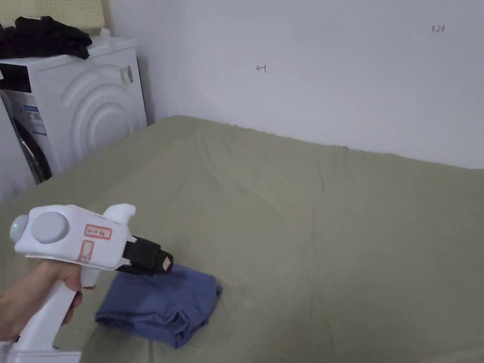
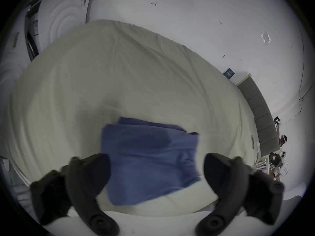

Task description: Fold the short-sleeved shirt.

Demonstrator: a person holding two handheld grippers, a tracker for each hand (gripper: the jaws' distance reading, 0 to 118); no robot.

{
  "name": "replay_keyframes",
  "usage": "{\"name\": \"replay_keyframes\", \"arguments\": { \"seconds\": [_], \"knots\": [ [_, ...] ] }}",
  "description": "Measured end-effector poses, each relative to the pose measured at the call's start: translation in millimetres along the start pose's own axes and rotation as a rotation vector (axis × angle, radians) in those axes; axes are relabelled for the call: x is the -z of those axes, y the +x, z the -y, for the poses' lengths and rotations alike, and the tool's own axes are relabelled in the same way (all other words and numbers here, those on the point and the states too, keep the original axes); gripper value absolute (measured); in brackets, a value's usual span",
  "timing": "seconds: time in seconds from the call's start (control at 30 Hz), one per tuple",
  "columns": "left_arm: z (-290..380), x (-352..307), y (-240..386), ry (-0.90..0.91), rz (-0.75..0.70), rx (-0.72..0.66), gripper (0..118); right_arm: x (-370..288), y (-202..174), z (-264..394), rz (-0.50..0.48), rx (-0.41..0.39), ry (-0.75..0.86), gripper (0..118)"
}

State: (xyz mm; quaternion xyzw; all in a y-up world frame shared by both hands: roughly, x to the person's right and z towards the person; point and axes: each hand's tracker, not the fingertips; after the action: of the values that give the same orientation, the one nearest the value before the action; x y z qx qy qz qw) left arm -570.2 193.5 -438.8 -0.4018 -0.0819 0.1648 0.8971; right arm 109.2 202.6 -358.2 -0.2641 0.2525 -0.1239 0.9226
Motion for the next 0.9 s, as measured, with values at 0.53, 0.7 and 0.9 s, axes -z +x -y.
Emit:
{"name": "replay_keyframes", "arguments": {
  "seconds": [0.53,0.7,0.9],
  "knots": [
    [96,-67,380,0.627,-0.186,0.272,0,-52,-41,-42,0.410,-0.314,0.348,0],
    [92,-62,394,0.678,-0.256,0.316,0,-55,-41,-39,0.437,-0.296,0.386,0],
    [99,-67,400,0.670,-0.267,0.350,0,-61,-45,-38,0.434,-0.298,0.411,0]
  ]
}}
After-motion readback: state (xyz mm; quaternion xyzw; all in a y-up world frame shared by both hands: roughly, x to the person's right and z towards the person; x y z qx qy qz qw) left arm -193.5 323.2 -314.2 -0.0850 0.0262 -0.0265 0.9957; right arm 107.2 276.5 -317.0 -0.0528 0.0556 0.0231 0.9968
